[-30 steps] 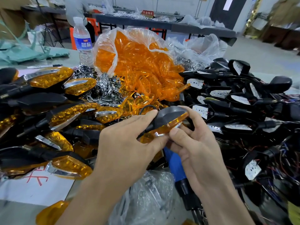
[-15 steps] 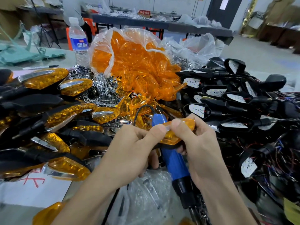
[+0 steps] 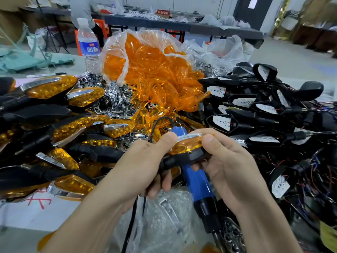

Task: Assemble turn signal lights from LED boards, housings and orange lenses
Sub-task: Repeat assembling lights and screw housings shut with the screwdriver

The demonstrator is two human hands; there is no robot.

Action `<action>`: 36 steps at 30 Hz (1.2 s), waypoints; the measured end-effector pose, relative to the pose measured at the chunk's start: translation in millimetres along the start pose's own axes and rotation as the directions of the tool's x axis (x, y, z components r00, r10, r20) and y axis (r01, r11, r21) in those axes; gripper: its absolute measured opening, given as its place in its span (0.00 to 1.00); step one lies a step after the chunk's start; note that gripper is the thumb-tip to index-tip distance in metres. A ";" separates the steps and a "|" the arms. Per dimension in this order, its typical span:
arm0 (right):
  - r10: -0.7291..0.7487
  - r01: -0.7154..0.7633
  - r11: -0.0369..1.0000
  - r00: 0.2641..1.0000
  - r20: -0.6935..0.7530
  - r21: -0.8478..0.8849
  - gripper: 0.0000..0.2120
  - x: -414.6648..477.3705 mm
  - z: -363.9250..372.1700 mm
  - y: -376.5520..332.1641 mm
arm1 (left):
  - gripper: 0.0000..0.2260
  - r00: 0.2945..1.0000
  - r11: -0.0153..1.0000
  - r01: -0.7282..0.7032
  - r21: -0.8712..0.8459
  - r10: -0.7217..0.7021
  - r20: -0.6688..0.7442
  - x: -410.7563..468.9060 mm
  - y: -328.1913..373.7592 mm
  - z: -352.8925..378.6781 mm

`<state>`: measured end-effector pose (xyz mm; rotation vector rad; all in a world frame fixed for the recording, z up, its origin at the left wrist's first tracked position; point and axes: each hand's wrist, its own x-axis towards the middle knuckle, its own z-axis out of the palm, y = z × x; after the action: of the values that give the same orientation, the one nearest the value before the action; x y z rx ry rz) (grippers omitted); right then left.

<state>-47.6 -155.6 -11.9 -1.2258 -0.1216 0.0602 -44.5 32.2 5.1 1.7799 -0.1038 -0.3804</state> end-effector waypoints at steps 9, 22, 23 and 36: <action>0.009 -0.009 0.999 1.000 0.003 0.047 0.16 -1.5 2.5 -0.5 | 0.31 0.991 0.996 -0.084 0.038 0.088 -0.103 1.2 -1.4 -3.2; -0.168 0.167 0.982 0.986 0.001 -0.088 0.15 -3.5 5.7 3.9 | 0.24 0.791 0.799 -0.507 0.324 0.580 -0.194 0.9 -13.7 2.2; -0.195 0.194 0.976 0.981 0.002 -0.096 0.18 -3.9 5.2 2.7 | 0.24 0.790 0.798 -0.517 0.309 0.584 -0.188 0.7 -13.0 2.6; -0.331 0.321 0.940 0.941 0.073 0.114 0.17 -4.8 5.0 2.1 | 0.26 0.786 0.807 -0.575 0.133 0.590 -0.184 -1.0 -13.4 13.7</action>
<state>-53.0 -150.8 -12.5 -1.0881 -0.3962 -0.1660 -51.4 23.0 -10.3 1.7431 -0.5074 0.2748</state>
